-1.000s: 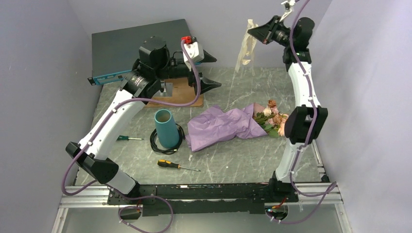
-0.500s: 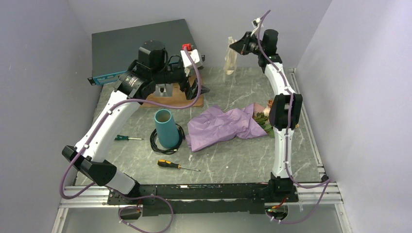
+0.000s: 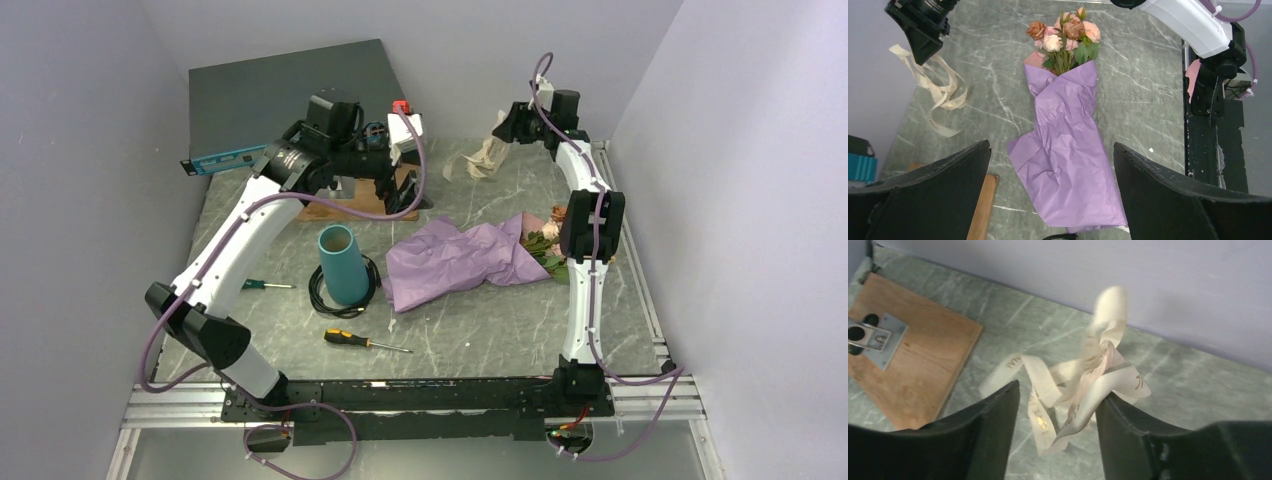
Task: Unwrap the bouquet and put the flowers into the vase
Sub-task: Place the ribbon at the center of the board, then unfold the wrapping paper at the center of the board.
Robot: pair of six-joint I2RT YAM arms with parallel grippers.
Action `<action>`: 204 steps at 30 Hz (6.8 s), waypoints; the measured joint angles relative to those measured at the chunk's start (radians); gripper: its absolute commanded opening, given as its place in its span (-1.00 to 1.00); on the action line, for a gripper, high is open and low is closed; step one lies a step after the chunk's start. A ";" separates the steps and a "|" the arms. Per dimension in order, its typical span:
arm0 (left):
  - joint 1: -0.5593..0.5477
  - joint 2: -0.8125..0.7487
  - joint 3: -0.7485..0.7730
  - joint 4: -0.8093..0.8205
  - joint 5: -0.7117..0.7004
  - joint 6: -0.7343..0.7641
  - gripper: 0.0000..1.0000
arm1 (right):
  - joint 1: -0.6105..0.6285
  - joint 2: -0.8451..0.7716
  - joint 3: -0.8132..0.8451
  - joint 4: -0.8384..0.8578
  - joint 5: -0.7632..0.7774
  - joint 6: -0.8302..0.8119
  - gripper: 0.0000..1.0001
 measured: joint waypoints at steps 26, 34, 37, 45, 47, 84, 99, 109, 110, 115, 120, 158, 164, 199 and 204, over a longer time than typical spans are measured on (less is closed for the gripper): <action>-0.142 0.501 0.227 -0.035 -0.052 -0.219 0.40 | -0.114 -0.311 -0.224 -0.603 0.048 -0.479 0.75; -0.143 0.671 0.286 -0.049 -0.361 -0.202 0.15 | -0.109 -0.362 -0.270 -0.708 0.020 -0.507 0.67; -0.154 0.702 0.306 -0.058 -0.479 -0.163 0.17 | -0.109 -0.380 -0.308 -0.735 -0.006 -0.505 0.66; -0.174 0.729 0.305 -0.070 -0.650 -0.081 0.51 | -0.109 -0.394 -0.345 -0.761 -0.055 -0.498 0.63; -0.176 0.739 0.305 -0.069 -0.660 -0.064 0.53 | -0.109 -0.394 -0.347 -0.763 -0.062 -0.496 0.62; -0.115 0.808 0.347 -0.110 -0.413 -0.094 0.89 | -0.089 -0.439 -0.409 -0.879 -0.220 -0.512 0.50; -0.126 0.567 0.225 -0.005 -0.267 -0.108 0.88 | 0.027 -0.411 -0.490 -1.185 -0.462 -0.706 -0.08; -0.064 0.520 0.177 0.056 -0.250 -0.128 0.91 | 0.059 -0.465 -0.666 -1.260 -0.484 -0.826 -0.19; -0.064 0.520 0.176 0.056 -0.249 -0.128 0.91 | 0.062 -0.482 -0.680 -1.261 -0.484 -0.835 -0.19; -0.066 0.520 0.161 0.080 -0.251 -0.146 0.86 | 0.070 -0.609 -0.753 -1.266 -0.441 -0.912 -0.16; -0.053 0.462 0.016 0.230 -0.248 -0.231 0.87 | 0.084 -0.747 -0.852 -1.266 -0.347 -1.014 -0.15; -0.410 0.267 -0.636 0.538 -0.253 0.086 0.69 | -0.086 -0.747 -0.715 -1.099 -0.380 -0.783 0.23; -0.418 0.307 -0.639 0.470 -0.313 0.247 0.74 | 0.019 -0.760 -0.869 -1.017 -0.202 -0.776 0.15; -0.277 0.453 -0.536 0.666 -0.508 0.469 0.91 | -0.047 -0.486 -0.763 -0.754 0.186 -0.679 0.20; -0.270 0.442 -0.537 0.624 -0.455 0.492 0.91 | -0.045 -0.505 -0.763 -0.799 0.139 -0.692 0.26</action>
